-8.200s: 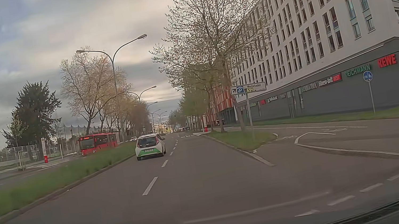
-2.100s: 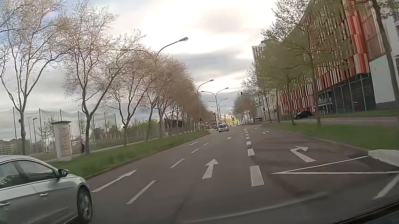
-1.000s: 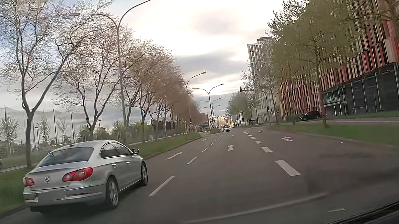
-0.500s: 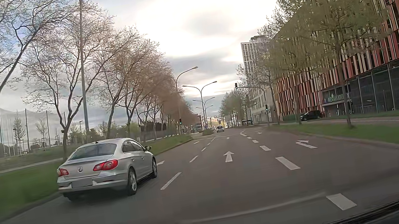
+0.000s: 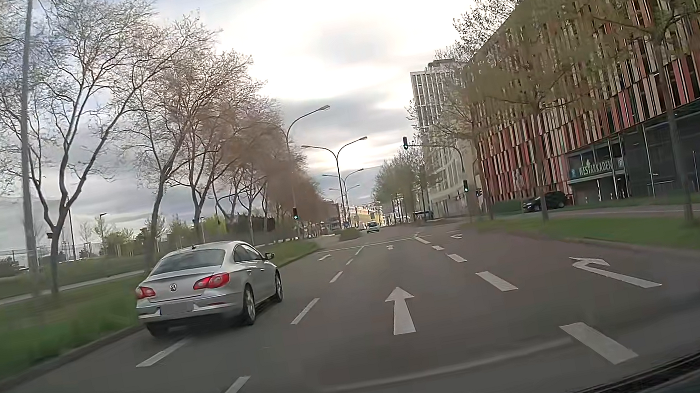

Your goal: Follow the waypoints while adhering to traffic rules and regulations

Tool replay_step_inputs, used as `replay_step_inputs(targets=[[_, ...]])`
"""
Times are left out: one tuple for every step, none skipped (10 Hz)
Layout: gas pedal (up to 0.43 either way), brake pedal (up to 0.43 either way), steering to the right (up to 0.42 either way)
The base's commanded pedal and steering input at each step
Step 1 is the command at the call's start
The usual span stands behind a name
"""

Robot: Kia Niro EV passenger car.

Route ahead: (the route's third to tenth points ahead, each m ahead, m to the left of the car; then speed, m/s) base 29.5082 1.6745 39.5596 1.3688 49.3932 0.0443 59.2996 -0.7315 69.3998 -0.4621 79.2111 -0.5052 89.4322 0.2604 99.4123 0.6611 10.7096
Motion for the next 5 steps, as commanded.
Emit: replay_step_inputs(targets=[[0.098,0.0,0.017],[0.098,0.0,0.017],[0.098,0.0,0.017],[0.098,0.0,0.016],[0.098,0.0,0.014]])
